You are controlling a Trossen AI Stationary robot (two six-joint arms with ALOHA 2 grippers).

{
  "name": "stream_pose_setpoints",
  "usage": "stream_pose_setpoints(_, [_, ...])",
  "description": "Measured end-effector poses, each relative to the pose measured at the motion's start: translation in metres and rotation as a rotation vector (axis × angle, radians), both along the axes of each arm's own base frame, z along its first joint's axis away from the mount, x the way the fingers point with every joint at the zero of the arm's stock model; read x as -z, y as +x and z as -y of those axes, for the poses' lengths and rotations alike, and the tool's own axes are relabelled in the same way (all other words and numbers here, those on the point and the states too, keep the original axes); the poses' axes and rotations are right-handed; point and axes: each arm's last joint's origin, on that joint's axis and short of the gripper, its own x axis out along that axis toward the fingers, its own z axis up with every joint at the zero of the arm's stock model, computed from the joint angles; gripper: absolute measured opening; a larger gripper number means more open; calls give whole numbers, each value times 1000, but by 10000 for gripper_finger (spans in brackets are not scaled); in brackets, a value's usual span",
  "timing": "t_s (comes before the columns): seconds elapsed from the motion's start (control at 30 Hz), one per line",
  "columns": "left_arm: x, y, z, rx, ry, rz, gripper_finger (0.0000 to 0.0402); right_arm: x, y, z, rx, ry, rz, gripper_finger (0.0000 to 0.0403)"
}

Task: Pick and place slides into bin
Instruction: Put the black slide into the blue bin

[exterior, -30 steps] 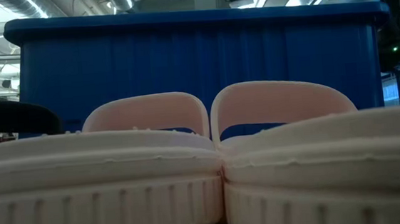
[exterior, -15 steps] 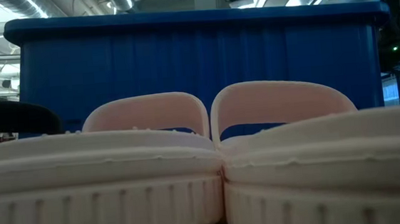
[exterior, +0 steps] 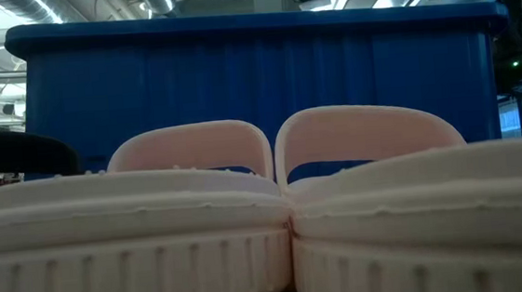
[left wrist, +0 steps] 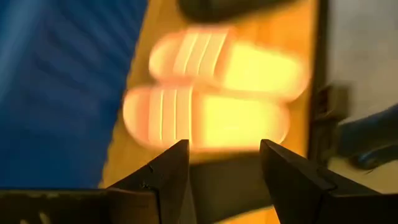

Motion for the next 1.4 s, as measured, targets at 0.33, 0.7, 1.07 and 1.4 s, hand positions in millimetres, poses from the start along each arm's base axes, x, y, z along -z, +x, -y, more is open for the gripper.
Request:
stream_pose_setpoints(0.33, [96,12,20,-254,140,-347,190,4,2,3,-36,46,-28,113])
stream_pose_setpoints(0.7, [127,23,3,-336,237,-467,190,9,3,6,-37,92,-117,113])
stream_pose_setpoints(1.07, [163,11,-11,-430,219,-596,190,9,3,6,-37,92,-117,113])
stream_pose_setpoints(1.4, [168,11,-13,-456,224,-574,190,9,3,6,-37,91,-117,113])
